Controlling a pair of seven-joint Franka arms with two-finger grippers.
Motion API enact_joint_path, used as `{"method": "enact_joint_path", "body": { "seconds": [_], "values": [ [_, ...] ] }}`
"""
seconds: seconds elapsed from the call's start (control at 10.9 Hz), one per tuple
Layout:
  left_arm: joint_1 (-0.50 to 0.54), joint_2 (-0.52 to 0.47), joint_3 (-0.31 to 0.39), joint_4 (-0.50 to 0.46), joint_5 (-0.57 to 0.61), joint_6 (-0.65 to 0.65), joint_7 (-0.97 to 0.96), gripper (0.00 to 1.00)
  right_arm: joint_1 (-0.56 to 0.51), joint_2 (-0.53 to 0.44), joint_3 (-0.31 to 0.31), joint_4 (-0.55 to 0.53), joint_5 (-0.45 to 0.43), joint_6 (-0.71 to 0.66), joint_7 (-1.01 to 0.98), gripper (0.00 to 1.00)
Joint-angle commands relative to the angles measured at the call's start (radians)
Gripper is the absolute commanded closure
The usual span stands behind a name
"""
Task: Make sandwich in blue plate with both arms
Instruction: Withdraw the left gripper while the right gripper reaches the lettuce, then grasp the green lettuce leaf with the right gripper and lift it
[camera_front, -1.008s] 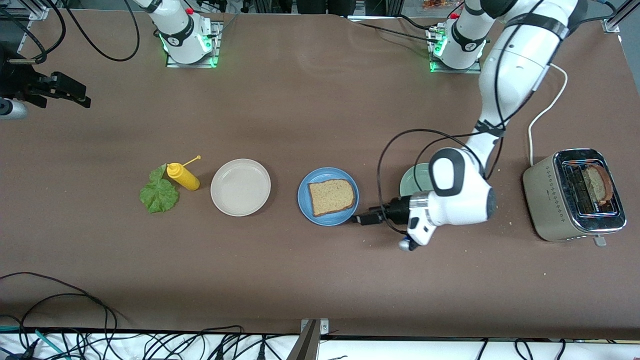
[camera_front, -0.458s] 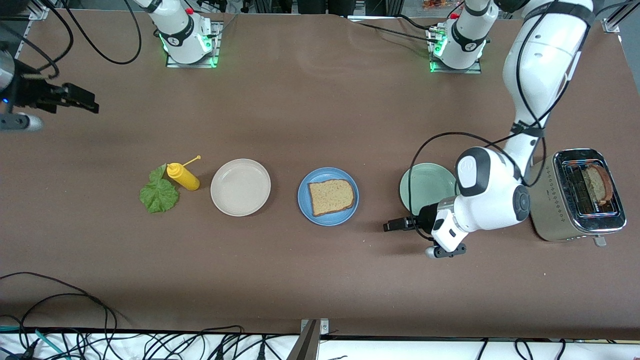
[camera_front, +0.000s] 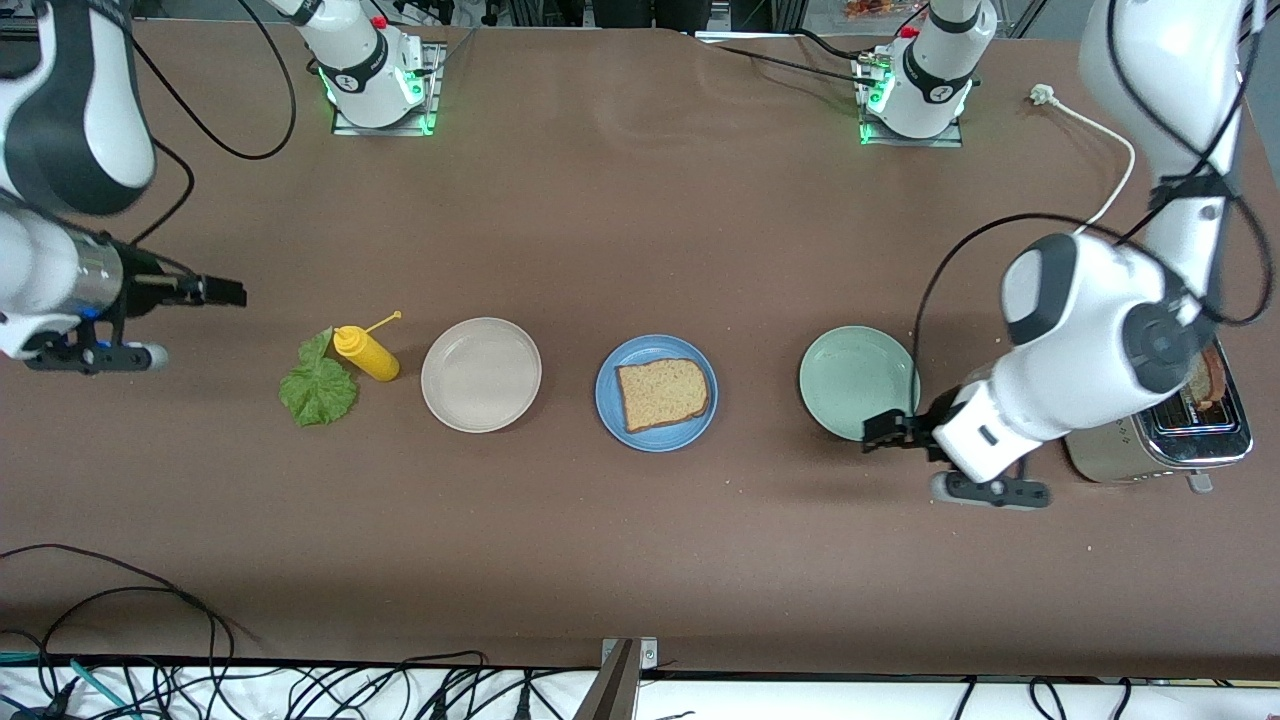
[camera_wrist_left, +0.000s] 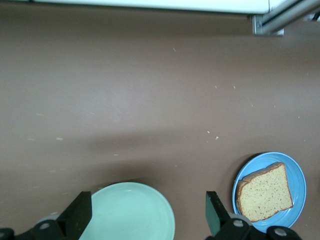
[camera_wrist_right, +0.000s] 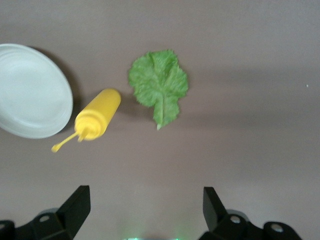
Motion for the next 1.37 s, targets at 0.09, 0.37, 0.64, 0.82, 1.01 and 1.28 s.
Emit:
{"method": "enact_joint_path", "body": {
  "seconds": [0.09, 0.37, 0.64, 0.82, 1.01, 1.28],
  "values": [
    [0.12, -0.116, -0.007, 0.036, 0.034, -0.193, 0.016, 0.0, -0.015, 0.065, 0.003, -0.145, -0.02, 0.271, -0.012, 0.0],
    [0.154, -0.198, 0.027, 0.034, 0.061, -0.331, 0.016, 0.0, -0.013, 0.096, 0.003, -0.33, -0.023, 0.538, -0.014, 0.0],
    [0.177, -0.238, 0.03, 0.034, 0.117, -0.362, 0.016, 0.0, -0.015, 0.169, -0.003, -0.446, -0.036, 0.793, -0.014, 0.0],
    [0.198, -0.249, 0.03, 0.032, 0.117, -0.381, 0.016, 0.0, -0.015, 0.212, -0.003, -0.448, -0.036, 0.829, -0.014, 0.0],
    [0.218, -0.264, 0.033, 0.032, 0.118, -0.424, 0.016, 0.0, -0.016, 0.249, -0.003, -0.442, -0.036, 0.85, -0.014, 0.15],
    [0.255, -0.285, 0.044, 0.032, 0.127, -0.481, 0.016, 0.0, -0.021, 0.257, -0.003, -0.437, -0.035, 0.847, -0.018, 0.78]
  ]
}}
